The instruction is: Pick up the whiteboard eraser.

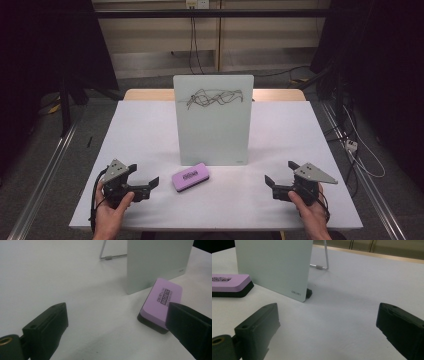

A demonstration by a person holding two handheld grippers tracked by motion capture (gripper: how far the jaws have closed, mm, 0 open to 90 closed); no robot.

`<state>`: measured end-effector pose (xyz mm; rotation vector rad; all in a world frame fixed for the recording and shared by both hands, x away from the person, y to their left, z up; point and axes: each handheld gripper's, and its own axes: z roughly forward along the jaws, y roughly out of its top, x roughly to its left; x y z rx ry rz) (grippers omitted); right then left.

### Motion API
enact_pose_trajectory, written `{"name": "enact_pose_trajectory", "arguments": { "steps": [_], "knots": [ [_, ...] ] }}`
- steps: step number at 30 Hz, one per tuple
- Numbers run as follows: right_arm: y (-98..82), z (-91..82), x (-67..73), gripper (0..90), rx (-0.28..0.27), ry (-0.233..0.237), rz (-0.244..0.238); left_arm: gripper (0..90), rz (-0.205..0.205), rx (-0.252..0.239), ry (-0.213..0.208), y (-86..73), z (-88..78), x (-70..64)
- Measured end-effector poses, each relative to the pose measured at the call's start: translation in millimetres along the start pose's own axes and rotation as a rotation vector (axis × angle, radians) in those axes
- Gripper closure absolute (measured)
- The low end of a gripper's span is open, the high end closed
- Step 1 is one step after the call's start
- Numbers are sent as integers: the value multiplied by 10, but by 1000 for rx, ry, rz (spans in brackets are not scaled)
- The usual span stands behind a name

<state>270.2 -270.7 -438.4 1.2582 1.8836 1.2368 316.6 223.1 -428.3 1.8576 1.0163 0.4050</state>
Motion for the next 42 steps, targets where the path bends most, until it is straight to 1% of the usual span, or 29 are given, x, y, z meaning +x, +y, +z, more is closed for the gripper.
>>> {"name": "enact_pose_trajectory", "arguments": {
  "steps": [2,5,8,9,10,12,14,15,17,19,20,21,22,23,24,27,28,29,30,31,32,33,34,36,38,39,40,41,42],
  "knots": [
    [0,3,-1,47,1,2,1,46,8,2,0,3,5,-2],
    [-1,5,-6,46,-3,9,1,53,21,19,26,9,31,-22],
    [2,17,-5,47,1,14,-3,59,33,19,22,25,61,-52],
    [3,19,-4,48,2,18,-3,60,51,26,20,31,75,-83],
    [4,20,-2,48,4,22,-4,62,51,26,20,31,75,-83],
    [2,17,0,48,4,24,-5,66,53,39,14,40,87,-103],
    [0,10,0,47,8,34,-6,75,51,60,-16,56,103,-109],
    [0,8,0,47,10,39,-7,75,52,60,-22,66,107,-115],
    [-2,9,-2,45,8,51,-1,75,73,55,-24,91,118,-123],
    [-1,12,4,45,8,49,-7,75,83,58,-54,134,137,-135],
    [0,15,3,44,6,53,-8,75,101,66,-61,159,146,-145],
    [0,18,3,44,5,52,-9,75,169,64,-50,197,174,-167],
    [0,20,4,45,5,51,-9,75,169,64,-50,197,174,-167],
    [1,23,2,45,3,52,-12,75,199,62,-33,215,184,-175],
    [2,26,2,45,2,51,-9,75,211,55,-35,230,198,-178],
    [2,35,-2,47,6,54,-11,75,226,95,-67,277,224,-188],
    [0,36,1,46,10,53,-10,75,220,117,-101,298,243,-202],
    [-1,36,0,47,12,52,-13,75,220,117,-101,298,243,-202],
    [-1,33,1,47,13,53,-13,74,229,137,-103,313,252,-214],
    [0,31,3,47,11,51,-13,74,235,140,-110,322,265,-225],
    [0,30,3,47,11,49,-13,75,231,148,-118,331,274,-238],
    [-1,30,3,47,12,50,-12,75,232,164,-131,344,276,-246],
    [-1,31,3,47,13,51,-9,75,243,179,-132,357,278,-249],
    [2,29,7,47,12,52,-8,76,244,213,-139,403,296,-256],
    [3,27,13,47,10,55,-11,77,257,232,-152,462,323,-258],
    [3,26,16,46,10,54,-11,77,268,230,-157,486,337,-261],
    [4,22,16,46,9,55,-15,76,276,245,-157,513,346,-269],
    [5,20,17,46,8,56,-15,73,269,250,-181,532,365,-266],
    [5,20,17,46,8,56,-15,73,266,260,-168,549,373,-282]
  ]
}}
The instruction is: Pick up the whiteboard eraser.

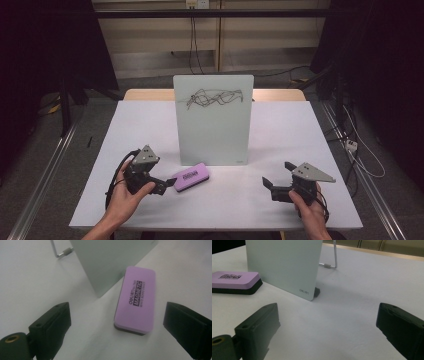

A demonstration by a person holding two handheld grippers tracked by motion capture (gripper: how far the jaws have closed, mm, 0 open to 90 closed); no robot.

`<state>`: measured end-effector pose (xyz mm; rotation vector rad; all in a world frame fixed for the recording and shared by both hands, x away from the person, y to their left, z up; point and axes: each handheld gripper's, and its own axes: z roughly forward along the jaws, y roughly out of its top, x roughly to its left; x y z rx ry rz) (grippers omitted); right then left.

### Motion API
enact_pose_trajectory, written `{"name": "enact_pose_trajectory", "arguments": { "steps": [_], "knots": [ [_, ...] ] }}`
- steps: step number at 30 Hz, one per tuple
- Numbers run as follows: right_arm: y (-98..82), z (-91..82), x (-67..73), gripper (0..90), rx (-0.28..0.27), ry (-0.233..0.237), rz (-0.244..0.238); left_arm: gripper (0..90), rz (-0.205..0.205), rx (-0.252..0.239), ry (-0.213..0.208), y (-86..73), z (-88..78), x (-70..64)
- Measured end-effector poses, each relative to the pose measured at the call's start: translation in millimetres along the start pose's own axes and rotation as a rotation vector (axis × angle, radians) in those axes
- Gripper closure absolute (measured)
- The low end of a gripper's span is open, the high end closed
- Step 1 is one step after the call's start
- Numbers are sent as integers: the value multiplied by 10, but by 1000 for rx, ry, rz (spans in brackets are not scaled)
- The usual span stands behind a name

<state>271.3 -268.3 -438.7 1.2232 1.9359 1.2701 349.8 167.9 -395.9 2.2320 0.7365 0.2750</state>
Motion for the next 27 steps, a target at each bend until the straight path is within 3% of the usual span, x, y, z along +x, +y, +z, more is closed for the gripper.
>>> {"name": "enact_pose_trajectory", "arguments": {
  "steps": [1,2,4,6,8,9,12,13,20,21,27],
  "knots": [
    [1,0,0,46,0,0,-1,63,3,2,-33,14,16,5],
    [1,2,0,46,-1,1,-2,63,8,22,-22,33,25,-6],
    [2,3,1,46,-2,3,-2,62,17,35,-40,67,54,-10],
    [3,5,4,46,0,4,-4,69,23,46,-80,102,94,-6],
    [4,7,4,46,0,6,-5,78,52,92,-65,149,132,-27],
    [4,7,4,46,0,6,-5,78,72,117,-96,167,164,-31],
    [4,5,5,46,0,8,-8,85,81,157,-90,215,223,-65],
    [4,7,6,46,0,8,-8,87,78,165,-131,226,250,-57],
    [6,12,8,43,5,8,-10,83,124,222,-135,328,369,-73],
    [6,12,9,43,5,8,-10,83,107,215,-135,326,395,-82],
    [9,22,17,44,4,12,-14,96,123,256,-149,377,489,-108]
  ]
}}
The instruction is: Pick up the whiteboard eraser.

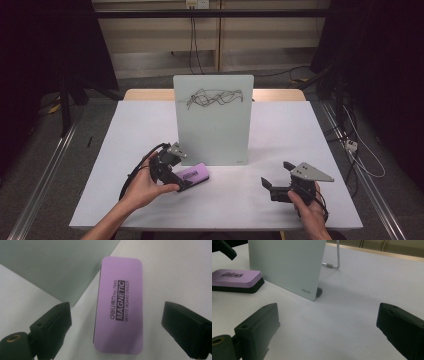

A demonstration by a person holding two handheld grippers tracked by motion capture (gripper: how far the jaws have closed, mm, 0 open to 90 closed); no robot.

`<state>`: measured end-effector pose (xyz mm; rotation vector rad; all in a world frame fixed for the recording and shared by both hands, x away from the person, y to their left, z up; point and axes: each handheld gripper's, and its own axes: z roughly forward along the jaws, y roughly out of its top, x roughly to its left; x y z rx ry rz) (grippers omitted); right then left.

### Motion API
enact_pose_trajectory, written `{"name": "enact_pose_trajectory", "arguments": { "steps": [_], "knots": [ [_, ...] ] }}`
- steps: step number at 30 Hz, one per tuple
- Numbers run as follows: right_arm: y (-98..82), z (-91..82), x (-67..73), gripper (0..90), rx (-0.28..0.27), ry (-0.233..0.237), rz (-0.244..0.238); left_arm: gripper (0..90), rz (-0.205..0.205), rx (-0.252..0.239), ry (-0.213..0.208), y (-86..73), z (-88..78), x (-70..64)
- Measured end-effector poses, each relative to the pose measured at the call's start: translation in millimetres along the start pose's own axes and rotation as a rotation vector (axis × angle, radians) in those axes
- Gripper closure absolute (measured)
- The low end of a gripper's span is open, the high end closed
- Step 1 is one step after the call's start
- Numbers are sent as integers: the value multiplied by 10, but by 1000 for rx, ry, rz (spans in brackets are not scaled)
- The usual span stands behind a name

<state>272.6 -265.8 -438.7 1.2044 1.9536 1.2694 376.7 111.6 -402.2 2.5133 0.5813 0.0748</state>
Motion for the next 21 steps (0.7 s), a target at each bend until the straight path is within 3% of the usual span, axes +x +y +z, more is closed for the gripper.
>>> {"name": "enact_pose_trajectory", "arguments": {
  "steps": [7,12,14,16,21],
  "knots": [
    [-3,5,-8,42,9,-7,-2,144,31,52,-4,170,75,6],
    [-3,5,-3,41,7,-4,-4,161,71,116,-36,263,161,-25],
    [-5,15,1,40,16,-4,-2,196,60,116,-30,258,199,-27],
    [-6,19,2,40,18,-2,-4,197,76,142,-27,256,232,-33],
    [-2,22,16,40,20,1,-15,285,60,140,-29,246,246,-4]
  ]
}}
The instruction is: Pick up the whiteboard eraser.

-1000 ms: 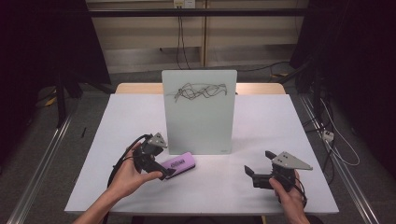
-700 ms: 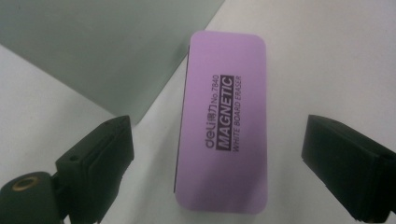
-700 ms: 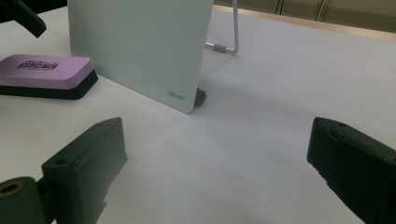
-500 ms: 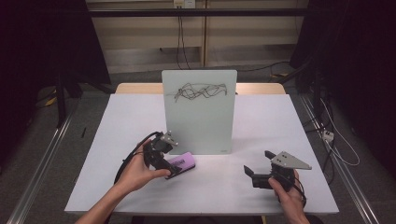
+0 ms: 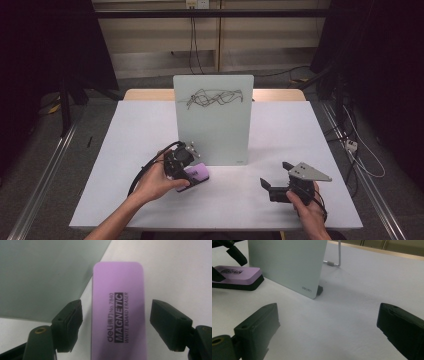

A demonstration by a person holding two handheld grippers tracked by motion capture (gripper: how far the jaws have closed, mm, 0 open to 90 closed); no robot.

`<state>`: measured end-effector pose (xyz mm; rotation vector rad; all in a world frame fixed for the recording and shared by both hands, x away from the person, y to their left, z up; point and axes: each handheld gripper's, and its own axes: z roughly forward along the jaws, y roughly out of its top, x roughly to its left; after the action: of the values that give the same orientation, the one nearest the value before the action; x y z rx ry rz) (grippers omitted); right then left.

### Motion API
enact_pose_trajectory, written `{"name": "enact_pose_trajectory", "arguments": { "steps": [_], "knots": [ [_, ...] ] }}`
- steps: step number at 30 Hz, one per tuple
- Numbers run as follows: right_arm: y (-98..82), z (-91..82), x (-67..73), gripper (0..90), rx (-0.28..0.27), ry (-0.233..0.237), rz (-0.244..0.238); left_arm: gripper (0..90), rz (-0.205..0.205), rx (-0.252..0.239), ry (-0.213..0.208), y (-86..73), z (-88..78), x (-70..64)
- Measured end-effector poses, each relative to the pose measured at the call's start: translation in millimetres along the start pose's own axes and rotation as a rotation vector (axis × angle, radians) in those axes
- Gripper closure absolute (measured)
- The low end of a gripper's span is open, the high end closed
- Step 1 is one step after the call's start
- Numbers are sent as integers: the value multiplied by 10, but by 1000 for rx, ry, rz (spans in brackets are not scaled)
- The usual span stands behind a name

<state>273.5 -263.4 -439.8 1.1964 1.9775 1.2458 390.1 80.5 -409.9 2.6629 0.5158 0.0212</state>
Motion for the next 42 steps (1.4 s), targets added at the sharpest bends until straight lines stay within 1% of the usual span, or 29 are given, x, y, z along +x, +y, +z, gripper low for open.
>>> {"name": "enact_pose_trajectory", "arguments": {
  "steps": [1,2,3,4,5,7,8,9,10,12,13,14,19,21,25,31,34,35,37,39,40,42],
  "knots": [
    [0,0,0,40,0,0,0,285,4,-4,-1,-7,13,-2],
    [0,1,0,40,1,0,0,308,8,6,-2,-8,21,-6],
    [-1,3,0,40,3,0,1,311,14,17,-4,-8,29,-8],
    [-2,5,0,40,5,1,1,321,15,18,-6,-9,35,-12],
    [-3,6,0,40,7,1,1,343,15,7,-5,-16,39,-12],
    [-3,5,1,40,6,3,2,350,15,13,-9,-23,53,-1],
    [-3,4,2,40,6,3,1,350,17,15,-19,-28,61,7],
    [-3,4,2,40,6,3,0,369,12,7,-22,-37,72,10],
    [-3,3,2,40,6,4,1,391,9,15,-19,-42,76,14],
    [-3,5,1,40,7,5,1,403,6,23,-28,-49,72,20],
    [-4,8,2,41,10,8,2,405,4,21,-33,-50,76,18],
    [-4,8,2,41,10,8,2,405,-1,20,-29,-50,78,14],
    [-3,8,4,41,11,10,1,407,14,24,-28,-47,77,15],
    [-3,8,5,41,10,12,0,409,14,23,-28,-49,78,15],
    [-3,14,4,41,13,11,1,410,23,26,-19,-44,76,7],
    [-3,12,4,42,12,11,1,411,13,22,-16,-51,73,-2],
    [-3,10,3,42,12,11,4,412,14,18,-17,-59,71,3],
    [-3,9,3,42,12,12,4,412,11,7,-12,-63,72,-3],
    [-3,9,2,42,12,13,5,412,12,3,-6,-59,63,-22],
    [-2,8,2,43,11,13,5,412,21,-12,-2,-46,45,-49],
    [-2,9,3,43,12,13,5,413,13,-20,4,-40,36,-72],
    [-2,9,2,43,11,14,5,412,17,-39,5,-31,20,-97]
  ]
}}
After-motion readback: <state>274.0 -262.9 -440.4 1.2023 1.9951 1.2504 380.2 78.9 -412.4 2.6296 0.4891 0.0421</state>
